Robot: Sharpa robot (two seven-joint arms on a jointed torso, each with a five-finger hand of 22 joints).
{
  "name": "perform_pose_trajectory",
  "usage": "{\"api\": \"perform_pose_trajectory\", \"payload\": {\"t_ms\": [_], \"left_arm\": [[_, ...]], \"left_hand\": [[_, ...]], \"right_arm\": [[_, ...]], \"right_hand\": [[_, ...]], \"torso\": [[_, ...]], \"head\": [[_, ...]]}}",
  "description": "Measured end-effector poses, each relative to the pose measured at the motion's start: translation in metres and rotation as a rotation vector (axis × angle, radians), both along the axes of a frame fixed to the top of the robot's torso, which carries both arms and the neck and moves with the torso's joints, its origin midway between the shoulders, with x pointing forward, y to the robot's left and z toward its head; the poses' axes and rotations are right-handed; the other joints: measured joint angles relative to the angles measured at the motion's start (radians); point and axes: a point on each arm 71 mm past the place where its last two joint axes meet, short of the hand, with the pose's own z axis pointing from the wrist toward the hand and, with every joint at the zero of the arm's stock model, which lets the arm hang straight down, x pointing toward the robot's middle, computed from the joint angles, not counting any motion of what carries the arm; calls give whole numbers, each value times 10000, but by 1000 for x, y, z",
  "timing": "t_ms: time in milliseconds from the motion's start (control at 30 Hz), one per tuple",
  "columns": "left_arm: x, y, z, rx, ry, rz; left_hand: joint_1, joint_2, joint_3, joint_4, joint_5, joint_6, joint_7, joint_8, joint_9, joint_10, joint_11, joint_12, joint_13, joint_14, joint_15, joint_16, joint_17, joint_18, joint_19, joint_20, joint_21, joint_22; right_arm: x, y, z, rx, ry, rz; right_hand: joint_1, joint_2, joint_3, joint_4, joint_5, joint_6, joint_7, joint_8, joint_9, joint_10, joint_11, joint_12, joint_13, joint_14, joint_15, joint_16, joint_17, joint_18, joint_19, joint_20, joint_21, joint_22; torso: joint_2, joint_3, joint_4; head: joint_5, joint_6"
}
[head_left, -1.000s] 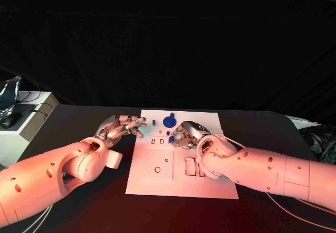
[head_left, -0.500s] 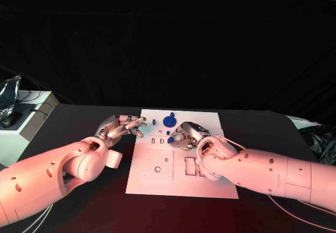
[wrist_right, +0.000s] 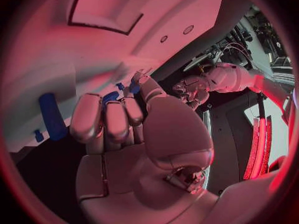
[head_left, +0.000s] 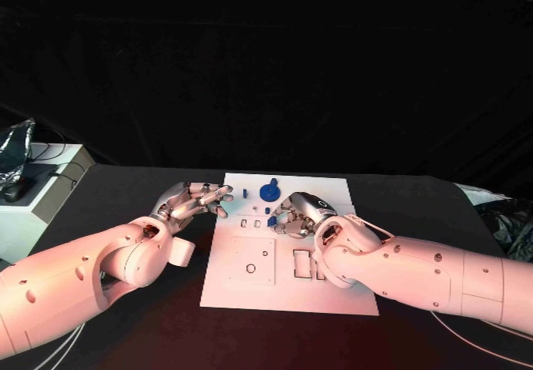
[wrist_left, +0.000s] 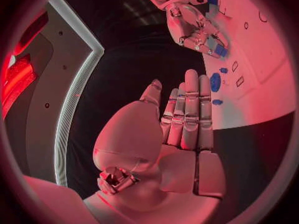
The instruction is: Assemble the parts on the task board
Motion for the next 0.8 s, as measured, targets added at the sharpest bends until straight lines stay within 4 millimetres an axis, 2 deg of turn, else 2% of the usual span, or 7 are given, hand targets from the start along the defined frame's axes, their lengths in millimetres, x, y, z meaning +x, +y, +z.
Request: {"api": "perform_pose_trajectory", "payload": {"t_ms": [400, 700, 800], "left_arm": [[0, 1, 0, 26, 40, 6], [0, 1, -1, 38, 80, -8], [0, 2, -1, 46, 93, -2]], "left_hand": [[0, 0, 0, 0, 0, 0, 0, 0, 0, 0, 0, 0, 0, 0, 0, 0, 0, 0, 0, 0, 0, -13], [0, 0, 0, 0, 0, 0, 0, 0, 0, 0, 0, 0, 0, 0, 0, 0, 0, 0, 0, 0, 0, -12], [0, 0, 0, 0, 0, 0, 0, 0, 0, 0, 0, 0, 0, 0, 0, 0, 0, 0, 0, 0, 0, -12]], "right_arm": [[4, 5, 21, -789, 125, 171], [10, 16, 33, -1815, 486, 245], [11, 20, 35, -2178, 605, 223]], "right_hand": [[-2, -2, 0, 1, -1, -13, -14, -1, 5, 1, 1, 0, 5, 0, 0, 0, 50, 0, 0, 0, 0, -2], [-39, -39, 29, 29, -1, -15, -15, -4, 5, 2, 2, 0, 6, 0, 0, 0, 49, 0, 0, 0, 0, -3], [-39, -39, 29, 29, -1, -16, -16, -5, 5, -2, -2, -44, 5, 0, 0, 0, 48, 0, 0, 0, 0, -3]], "torso": [[-8, -12, -25], [-34, -58, -36], [-33, -58, -36]], "head": [[6, 0], [7, 5], [22, 13]]}}
